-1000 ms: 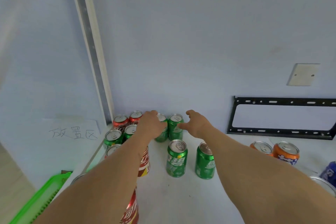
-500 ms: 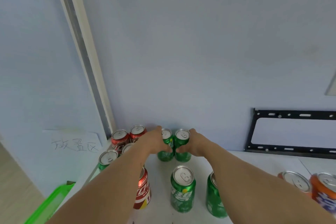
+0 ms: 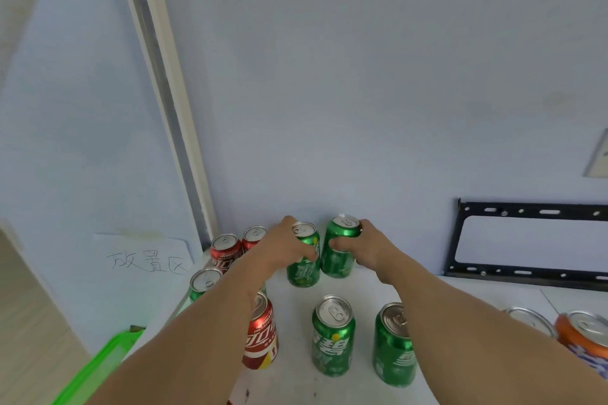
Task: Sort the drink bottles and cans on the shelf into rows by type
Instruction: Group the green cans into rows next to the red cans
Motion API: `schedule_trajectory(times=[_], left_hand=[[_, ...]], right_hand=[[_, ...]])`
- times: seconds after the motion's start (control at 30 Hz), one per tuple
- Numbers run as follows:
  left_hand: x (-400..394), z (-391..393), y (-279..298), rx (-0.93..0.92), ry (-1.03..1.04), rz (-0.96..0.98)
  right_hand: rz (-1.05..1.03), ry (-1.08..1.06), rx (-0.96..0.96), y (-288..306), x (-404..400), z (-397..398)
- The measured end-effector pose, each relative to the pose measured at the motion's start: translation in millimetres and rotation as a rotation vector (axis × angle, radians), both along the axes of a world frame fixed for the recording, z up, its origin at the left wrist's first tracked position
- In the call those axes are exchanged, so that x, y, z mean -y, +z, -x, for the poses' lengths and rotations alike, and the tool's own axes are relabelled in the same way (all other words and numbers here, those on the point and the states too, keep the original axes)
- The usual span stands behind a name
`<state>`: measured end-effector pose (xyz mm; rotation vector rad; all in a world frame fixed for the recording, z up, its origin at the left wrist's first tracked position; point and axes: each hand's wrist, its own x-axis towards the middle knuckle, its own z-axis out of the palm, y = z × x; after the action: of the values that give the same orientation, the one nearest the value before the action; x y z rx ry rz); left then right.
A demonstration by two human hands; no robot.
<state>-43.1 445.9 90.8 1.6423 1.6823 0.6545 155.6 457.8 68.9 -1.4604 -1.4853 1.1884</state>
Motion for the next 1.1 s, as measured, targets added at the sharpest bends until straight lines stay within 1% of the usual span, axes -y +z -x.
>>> schedule_trajectory(times=[0.17,0.33,0.4,0.53,0.67,0.73,0.97,1.1], left_hand=[[32,10,30,0.261,0.026,-0.065],[91,13,57,0.64,-0.029,-0.117],[117,11,61,0.73,-0.063,-0.125],[173,9,54,0.812,-0.073,-0.092],[221,7,33,0.875,-0.051,0.008],[240,4,22,0.901,-0.045,0.045],[288,-10,-11,0.914,-0.035,0.078],[305,-19,-26,0.887,0.014,0.082]], right_hand=[[-0.073,-0.159,-0.275,33,33,2],[-0.165,-0.272,-0.4,61,84,9],[-0.191,-0.315,-0.423,66,109,14],[-0.214,-0.401,-0.439,65,166,23],[-0.172,-0.467,-0.391,49,220,25],[-0.144,-0.479,-0.402,39,241,24],[-0.069,-0.498,-0.483,-9,291,14],[-0.043,-0.491,-0.476,-32,301,5]])
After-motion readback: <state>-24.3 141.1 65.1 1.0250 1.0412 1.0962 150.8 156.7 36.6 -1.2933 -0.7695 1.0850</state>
